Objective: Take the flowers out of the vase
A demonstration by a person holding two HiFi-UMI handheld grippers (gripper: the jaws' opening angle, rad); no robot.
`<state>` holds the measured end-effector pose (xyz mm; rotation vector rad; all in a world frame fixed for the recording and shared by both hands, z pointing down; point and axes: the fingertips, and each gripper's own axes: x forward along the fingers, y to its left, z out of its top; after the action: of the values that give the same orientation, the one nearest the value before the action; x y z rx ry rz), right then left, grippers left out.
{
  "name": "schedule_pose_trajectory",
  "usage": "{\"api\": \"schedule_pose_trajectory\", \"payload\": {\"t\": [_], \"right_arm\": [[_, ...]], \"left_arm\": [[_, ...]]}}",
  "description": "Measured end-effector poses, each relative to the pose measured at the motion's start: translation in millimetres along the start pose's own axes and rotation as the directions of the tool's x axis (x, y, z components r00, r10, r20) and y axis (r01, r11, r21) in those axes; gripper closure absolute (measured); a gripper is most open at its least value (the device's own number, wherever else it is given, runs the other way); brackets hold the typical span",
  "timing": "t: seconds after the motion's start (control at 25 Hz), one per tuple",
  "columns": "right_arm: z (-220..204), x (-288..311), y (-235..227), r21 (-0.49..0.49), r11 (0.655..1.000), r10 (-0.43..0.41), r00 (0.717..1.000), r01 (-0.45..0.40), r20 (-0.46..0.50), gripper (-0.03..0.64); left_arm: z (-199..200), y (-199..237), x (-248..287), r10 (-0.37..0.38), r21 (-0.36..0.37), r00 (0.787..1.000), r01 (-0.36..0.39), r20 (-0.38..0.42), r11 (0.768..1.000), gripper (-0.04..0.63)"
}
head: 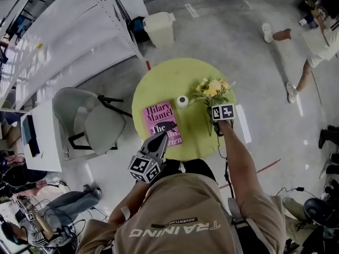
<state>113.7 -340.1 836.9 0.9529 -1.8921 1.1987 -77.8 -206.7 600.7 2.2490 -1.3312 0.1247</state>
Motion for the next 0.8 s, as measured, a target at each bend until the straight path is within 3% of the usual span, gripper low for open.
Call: {"api": "schedule_pose_trajectory", "payload": {"t": [0.16, 0.28, 0.48, 0.6, 0.72, 0.8], "right_arm": [[-3, 4, 0, 0.021, 1.000, 0.007, 1.000, -0.007, 0.002, 0.550], [-6, 8, -5, 0.016, 1.000, -0.017, 1.000, 0.017, -0.004, 0.480], [-4, 0, -14, 0.051, 0.991, -0.124, 0.992, 0.125, -0.017, 0.448], [-13, -11, -14, 0.084, 0.985, -0.144, 0.988, 0.148, -0.050, 0.448], [-18, -25, -13, 0.067, 0.983, -0.171, 0.985, 0.172, -0.016, 0.448], [-16, -38, -8, 0.039, 0.984, -0.174, 0.984, 0.173, 0.040, 0.506]], "left_arm": [[-5, 8, 0, 0.010, -0.015, 1.000, -0.010, -0.011, 1.000, 0.584], [-9, 10, 0, 0.010, -0.020, 1.000, -0.011, -0.019, 1.000, 0.584], [-13, 11, 1, 0.001, -0.028, 1.000, -0.001, -0.019, 1.000, 0.584], [-17, 12, -1, 0.000, -0.038, 1.000, -0.001, -0.021, 0.999, 0.584], [-17, 11, -2, -0.014, -0.036, 1.000, 0.013, -0.020, 0.999, 0.584], [-13, 9, -3, -0.024, -0.027, 1.000, 0.023, -0.010, 0.999, 0.585]]}}
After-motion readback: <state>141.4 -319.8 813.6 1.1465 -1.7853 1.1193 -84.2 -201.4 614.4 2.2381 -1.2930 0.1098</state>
